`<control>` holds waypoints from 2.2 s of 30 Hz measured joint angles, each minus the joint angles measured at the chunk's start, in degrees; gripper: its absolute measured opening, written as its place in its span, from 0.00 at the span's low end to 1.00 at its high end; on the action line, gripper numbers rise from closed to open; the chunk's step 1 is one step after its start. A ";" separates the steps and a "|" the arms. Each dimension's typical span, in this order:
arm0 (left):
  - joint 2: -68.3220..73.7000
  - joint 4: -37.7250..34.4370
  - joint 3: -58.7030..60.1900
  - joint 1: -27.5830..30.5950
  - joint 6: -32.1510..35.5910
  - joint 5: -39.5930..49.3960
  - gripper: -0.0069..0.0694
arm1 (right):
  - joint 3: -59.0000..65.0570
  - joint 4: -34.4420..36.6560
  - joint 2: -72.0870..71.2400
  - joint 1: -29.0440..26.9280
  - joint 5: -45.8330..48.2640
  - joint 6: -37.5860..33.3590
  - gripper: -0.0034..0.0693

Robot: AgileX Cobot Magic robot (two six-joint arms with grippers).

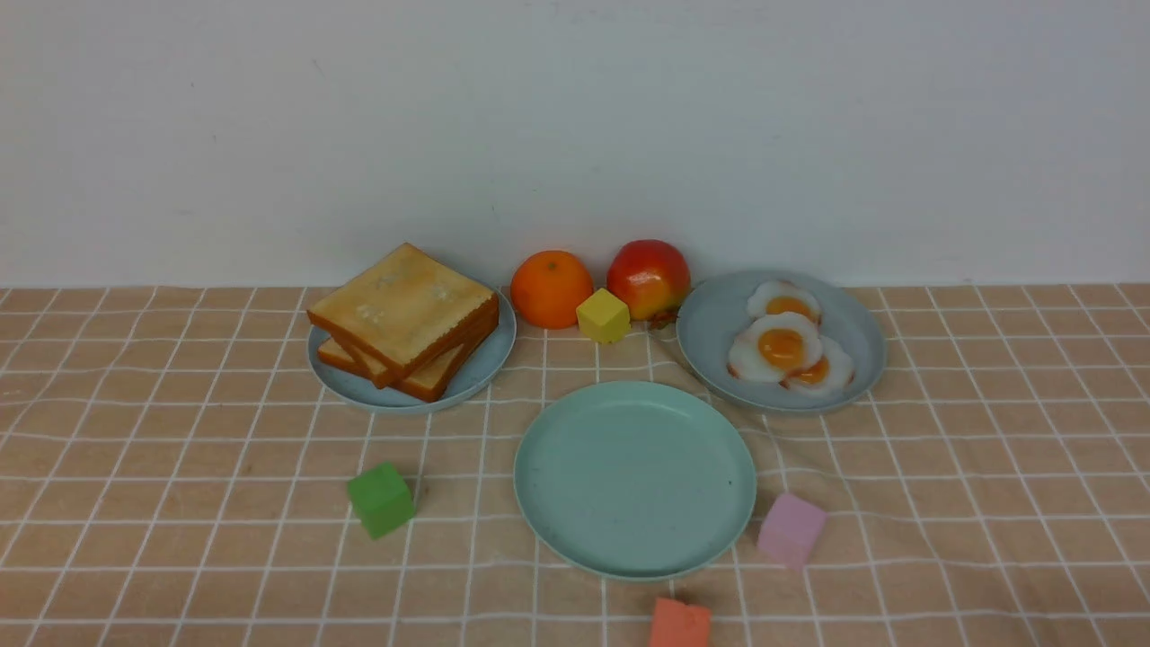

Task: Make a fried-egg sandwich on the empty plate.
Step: Use the left arm to grab a slice of bread

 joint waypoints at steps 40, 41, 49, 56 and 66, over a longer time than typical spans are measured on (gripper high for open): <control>4.69 -37.23 -14.67 -3.38 8.16 -4.69 0.19 | 0.00 0.00 0.00 0.00 0.00 0.00 0.38; 6.66 -37.10 -16.46 -4.30 10.72 -3.00 0.16 | 0.00 0.00 0.00 0.00 0.00 0.00 0.38; 34.76 -30.04 -35.80 -10.30 22.39 24.21 0.09 | 0.16 2.30 0.00 0.00 -1.92 1.47 0.38; 55.12 -26.78 -45.89 -10.31 25.63 22.75 0.09 | 0.40 20.86 0.00 0.00 -11.64 14.97 0.38; 68.14 -26.91 -53.59 -10.31 35.70 17.66 0.09 | -6.94 27.55 0.86 0.00 0.40 17.54 0.34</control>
